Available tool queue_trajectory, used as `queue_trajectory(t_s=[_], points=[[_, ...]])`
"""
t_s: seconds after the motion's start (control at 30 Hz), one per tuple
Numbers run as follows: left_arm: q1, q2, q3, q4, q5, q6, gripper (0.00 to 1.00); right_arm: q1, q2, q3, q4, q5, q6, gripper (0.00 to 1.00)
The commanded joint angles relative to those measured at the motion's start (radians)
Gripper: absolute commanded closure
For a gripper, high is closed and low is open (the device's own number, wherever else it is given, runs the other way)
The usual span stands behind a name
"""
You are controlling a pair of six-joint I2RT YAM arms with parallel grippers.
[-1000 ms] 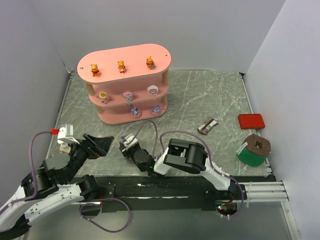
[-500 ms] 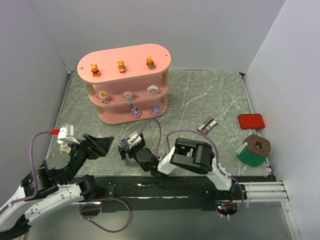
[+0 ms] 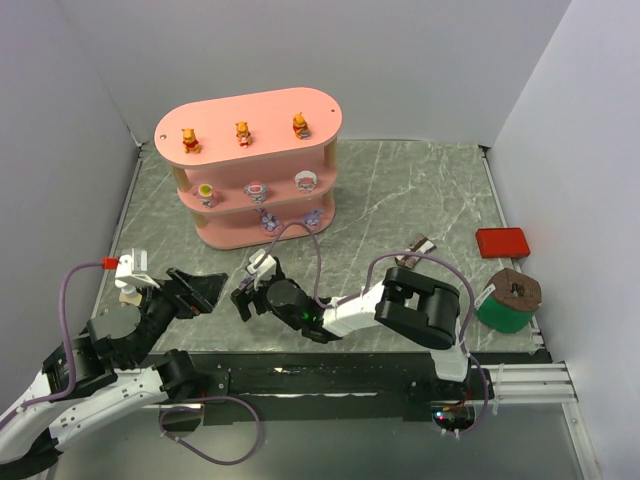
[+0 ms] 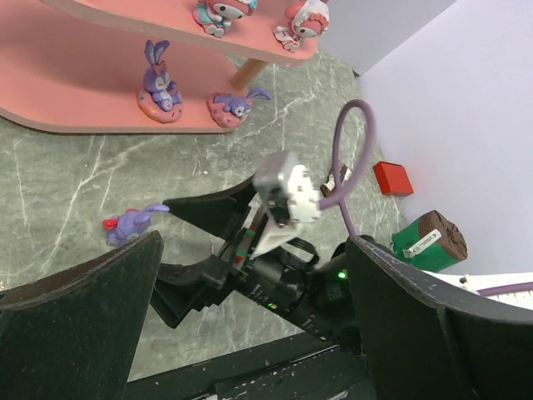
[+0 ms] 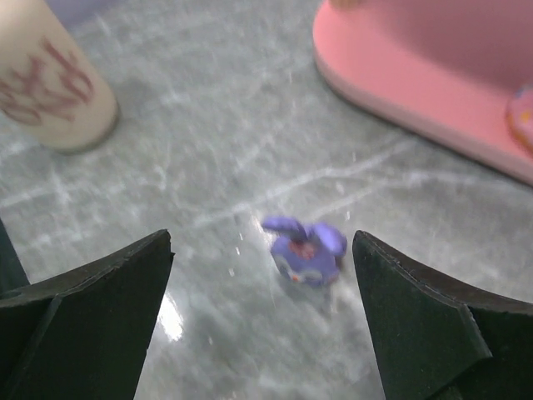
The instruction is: Place and organize the plastic toys onto the shelf
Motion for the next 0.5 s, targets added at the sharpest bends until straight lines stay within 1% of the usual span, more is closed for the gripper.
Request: queue_trajectory(t_s=[0.0, 0.03, 0.23, 0.47], points=[[-0.003, -0.006, 0.002, 0.004, -0.012, 0.002, 0.04, -0.015, -0.047, 0.038, -0.150, -0.021, 0.057, 0.08], [-0.002, -0.006, 0.002, 0.005, -0.012, 0.002, 0.04, -0.023, -0.050, 0.041, -0.174, -0.027, 0.064, 0.09], [-0.002, -0.004, 0.002, 0.005, -0.012, 0.005, 0.04, -0.040, -0.061, 0.044, -0.181, -0.056, 0.061, 0.19], [-0.002, -0.004, 0.002, 0.005, -0.013, 0.005, 0.04, -0.060, -0.062, 0.066, -0.205, -0.099, 0.035, 0.25]])
